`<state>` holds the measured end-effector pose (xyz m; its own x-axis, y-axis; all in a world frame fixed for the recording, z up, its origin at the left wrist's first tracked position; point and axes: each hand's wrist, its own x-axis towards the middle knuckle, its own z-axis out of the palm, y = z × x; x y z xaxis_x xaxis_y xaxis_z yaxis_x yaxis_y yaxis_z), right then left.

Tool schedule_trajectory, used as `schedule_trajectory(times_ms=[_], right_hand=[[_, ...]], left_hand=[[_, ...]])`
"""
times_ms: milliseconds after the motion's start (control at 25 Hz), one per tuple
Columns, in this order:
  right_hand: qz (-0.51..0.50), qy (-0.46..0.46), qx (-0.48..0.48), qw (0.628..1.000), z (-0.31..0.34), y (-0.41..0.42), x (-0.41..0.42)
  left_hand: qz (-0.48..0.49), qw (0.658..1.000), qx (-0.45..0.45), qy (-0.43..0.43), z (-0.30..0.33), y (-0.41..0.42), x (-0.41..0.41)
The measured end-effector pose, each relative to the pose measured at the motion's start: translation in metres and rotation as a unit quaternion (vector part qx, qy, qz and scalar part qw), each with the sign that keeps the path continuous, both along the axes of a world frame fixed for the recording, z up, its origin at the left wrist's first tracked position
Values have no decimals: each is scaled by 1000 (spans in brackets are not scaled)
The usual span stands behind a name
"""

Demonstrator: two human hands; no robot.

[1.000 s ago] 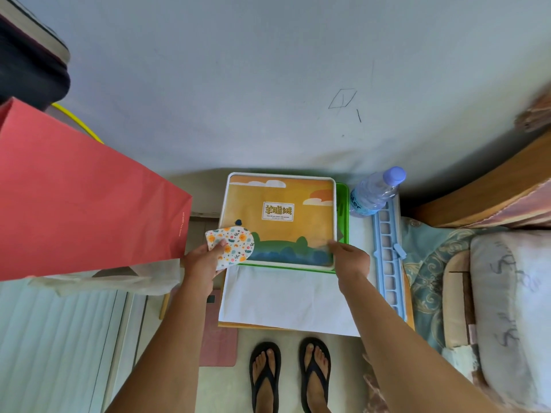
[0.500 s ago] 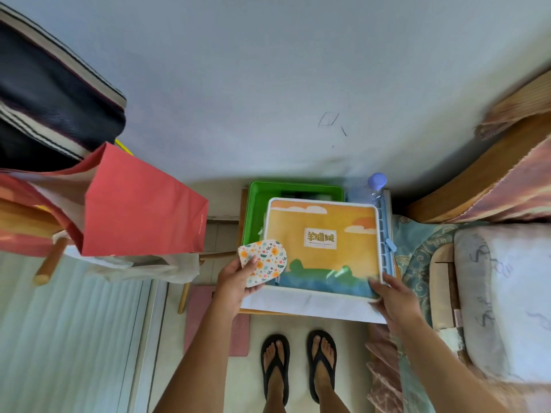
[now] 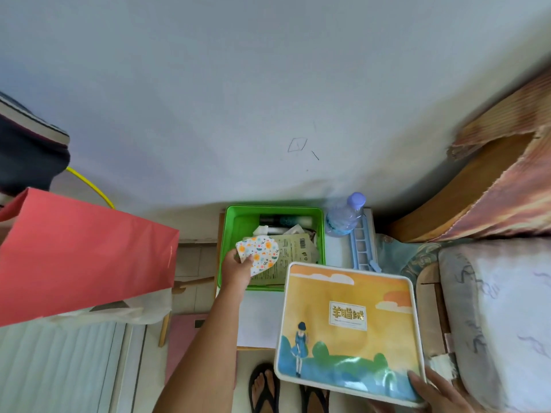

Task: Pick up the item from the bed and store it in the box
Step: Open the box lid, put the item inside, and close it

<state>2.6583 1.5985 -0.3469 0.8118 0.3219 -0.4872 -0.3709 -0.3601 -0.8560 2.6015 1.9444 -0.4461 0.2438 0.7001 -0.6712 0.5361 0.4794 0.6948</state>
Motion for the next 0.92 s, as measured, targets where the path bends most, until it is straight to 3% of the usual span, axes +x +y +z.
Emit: schedule_trajectory(times_ms=[40, 120, 160, 200, 240, 320, 440, 560, 760, 920], right_hand=[[61, -32, -17, 997, 3, -2, 11], [-124, 126, 88, 980, 3, 6, 25], [-212, 109, 97, 966, -4, -2, 20], [-236, 105, -6, 966, -15, -4, 12], [-256, 174, -53, 949, -22, -4, 10], [-222, 258, -71, 938, -31, 5, 10], [-172, 261, -65, 948, -40, 34, 4], [-159, 261, -82, 949, -45, 69, 1], [-136, 234, -77, 960, -62, 124, 21], [-132, 234, -44, 962, -75, 158, 35]], left_hand=[[-7, 1000, -12, -11, -5, 1, 7], [-22, 1000, -18, 6, -9, 3, 13], [-29, 999, -10, 26, -7, 3, 12], [-32, 999, -1, 35, -4, 2, 9], [-37, 999, 11, 31, 1, 1, 3], [-61, 998, 30, 15, 15, -6, -17], [-97, 993, 58, 31, 34, -15, -56], [-73, 994, 62, 56, 43, -19, -88], [-105, 987, 81, 87, 43, -11, -93], [-104, 956, 177, 210, 34, 10, -74]])
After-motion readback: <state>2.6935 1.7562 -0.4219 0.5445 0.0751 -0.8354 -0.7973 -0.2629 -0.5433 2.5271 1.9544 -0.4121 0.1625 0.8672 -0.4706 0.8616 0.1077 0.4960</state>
